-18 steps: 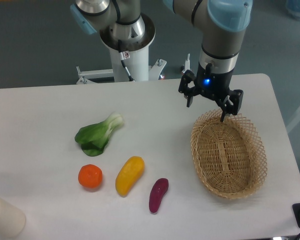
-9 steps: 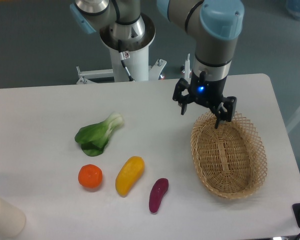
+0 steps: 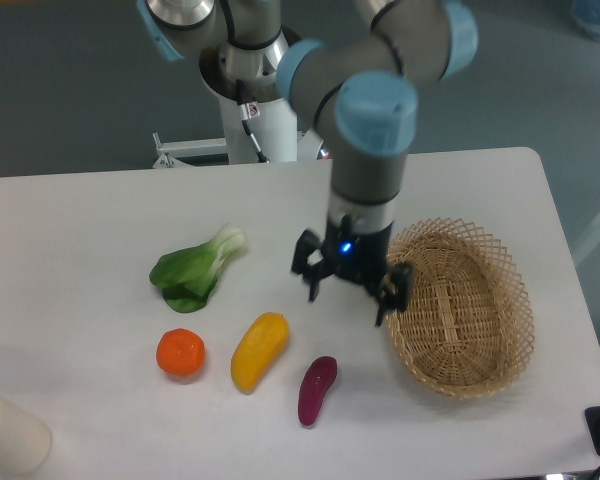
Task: Pick up the mango from the table
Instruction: 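Move the open gripper from above the basket toward the yellow mango, then lower the gripper over the yellow mango and close on it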
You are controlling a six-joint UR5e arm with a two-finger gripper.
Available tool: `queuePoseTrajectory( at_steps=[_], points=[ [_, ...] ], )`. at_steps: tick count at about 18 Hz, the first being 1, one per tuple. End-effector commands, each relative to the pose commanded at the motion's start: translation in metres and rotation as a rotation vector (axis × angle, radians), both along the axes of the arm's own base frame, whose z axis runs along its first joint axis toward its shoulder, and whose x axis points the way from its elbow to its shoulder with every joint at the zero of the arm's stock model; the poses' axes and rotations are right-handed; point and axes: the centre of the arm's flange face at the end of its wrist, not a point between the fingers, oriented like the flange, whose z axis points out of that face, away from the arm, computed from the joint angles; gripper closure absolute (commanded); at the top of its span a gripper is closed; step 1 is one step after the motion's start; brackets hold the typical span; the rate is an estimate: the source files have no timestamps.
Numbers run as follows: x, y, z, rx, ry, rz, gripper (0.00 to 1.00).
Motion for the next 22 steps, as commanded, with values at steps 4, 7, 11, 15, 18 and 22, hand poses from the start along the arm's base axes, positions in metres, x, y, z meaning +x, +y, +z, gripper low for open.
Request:
queuePoseTrajectory(
  at_steps=[4,7,11,15,18,22],
  points=[
    [0.033,0.0,-0.031,-0.041,-0.041,-0.041,0.0],
    [0.042,0.002,-0.056,-0.079,-0.068,-0.051,0.0],
    [0.063,0.01,-0.081,-0.191,-0.002,-0.084,0.0],
    [0.07,0.009,-0.098,-0.188,0.005,-0.086,0.0],
    [0.08,0.009,-0.104,-0.193,0.008,-0.096,0.0],
    [0.095,0.014,-0.12,-0.21,-0.003,-0.111,0.0]
  ],
)
